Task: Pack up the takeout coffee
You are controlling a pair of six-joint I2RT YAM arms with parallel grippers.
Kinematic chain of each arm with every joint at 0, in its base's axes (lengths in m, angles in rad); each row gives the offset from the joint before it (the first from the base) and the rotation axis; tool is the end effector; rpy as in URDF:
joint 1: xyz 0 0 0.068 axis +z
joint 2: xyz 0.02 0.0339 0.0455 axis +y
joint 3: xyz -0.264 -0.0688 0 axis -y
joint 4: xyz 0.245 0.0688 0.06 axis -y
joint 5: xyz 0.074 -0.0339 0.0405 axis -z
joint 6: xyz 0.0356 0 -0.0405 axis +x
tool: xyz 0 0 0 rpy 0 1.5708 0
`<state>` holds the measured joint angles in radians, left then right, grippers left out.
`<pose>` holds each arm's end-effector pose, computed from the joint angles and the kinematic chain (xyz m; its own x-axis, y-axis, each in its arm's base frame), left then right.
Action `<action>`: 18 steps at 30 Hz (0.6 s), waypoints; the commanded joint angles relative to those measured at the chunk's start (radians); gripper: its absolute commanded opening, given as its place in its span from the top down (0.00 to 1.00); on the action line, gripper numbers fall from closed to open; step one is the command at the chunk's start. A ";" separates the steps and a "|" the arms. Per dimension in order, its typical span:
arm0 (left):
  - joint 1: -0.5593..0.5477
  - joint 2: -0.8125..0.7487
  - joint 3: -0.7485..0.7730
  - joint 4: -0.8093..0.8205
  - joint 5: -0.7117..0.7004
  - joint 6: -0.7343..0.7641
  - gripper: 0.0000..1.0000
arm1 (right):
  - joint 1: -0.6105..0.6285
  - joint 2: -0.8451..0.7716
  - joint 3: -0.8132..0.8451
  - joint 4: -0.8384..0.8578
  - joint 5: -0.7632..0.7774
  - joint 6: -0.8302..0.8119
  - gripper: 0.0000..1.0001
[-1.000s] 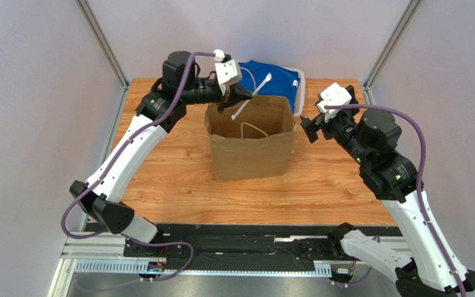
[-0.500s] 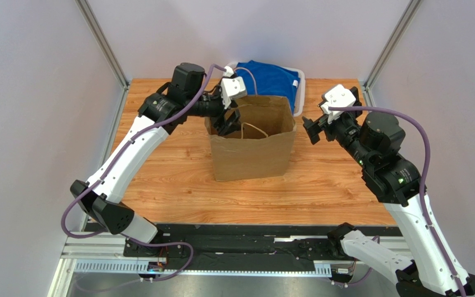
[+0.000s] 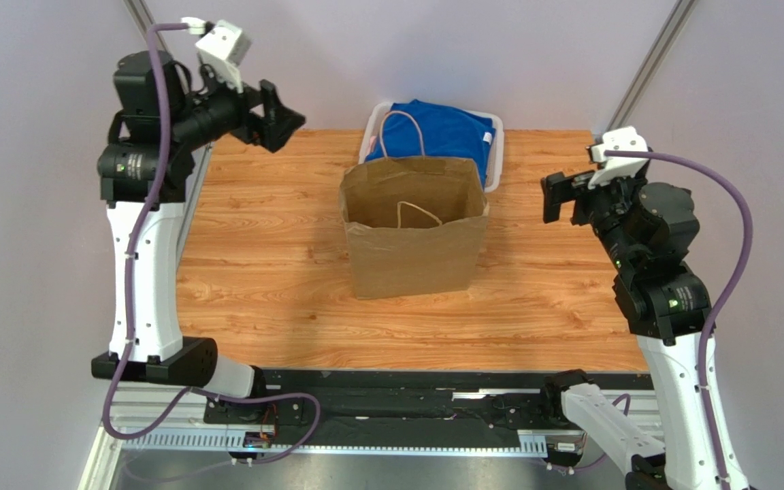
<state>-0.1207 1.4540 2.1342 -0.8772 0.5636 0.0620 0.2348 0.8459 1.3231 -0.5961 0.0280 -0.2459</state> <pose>0.2400 -0.0483 0.5561 -0.1554 0.0716 -0.9853 0.6327 0.7732 -0.0436 0.1401 0.0325 0.4639 -0.0619 -0.2650 -0.9623 -0.2274 0.9425 -0.2449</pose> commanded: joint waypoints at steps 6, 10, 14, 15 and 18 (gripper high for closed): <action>0.355 0.009 -0.206 -0.301 0.131 -0.094 0.03 | -0.165 0.013 -0.007 -0.154 0.036 0.160 0.00; 0.403 -0.058 -0.440 -0.274 0.047 -0.012 0.02 | -0.288 0.033 -0.071 -0.192 -0.072 0.224 0.00; 0.403 -0.182 -0.646 -0.221 -0.033 0.053 0.02 | -0.351 0.015 -0.168 -0.206 -0.163 0.231 0.00; 0.403 -0.199 -0.712 -0.204 -0.051 0.064 0.01 | -0.360 0.009 -0.185 -0.208 -0.172 0.231 0.00; 0.405 -0.242 -0.795 -0.186 -0.065 0.070 0.01 | -0.364 -0.010 -0.240 -0.209 -0.192 0.229 0.00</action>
<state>0.2810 1.3296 1.3994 -1.1133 0.5392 0.0776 -0.1211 0.8749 1.1126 -0.7971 -0.0898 -0.0437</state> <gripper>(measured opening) 0.986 0.998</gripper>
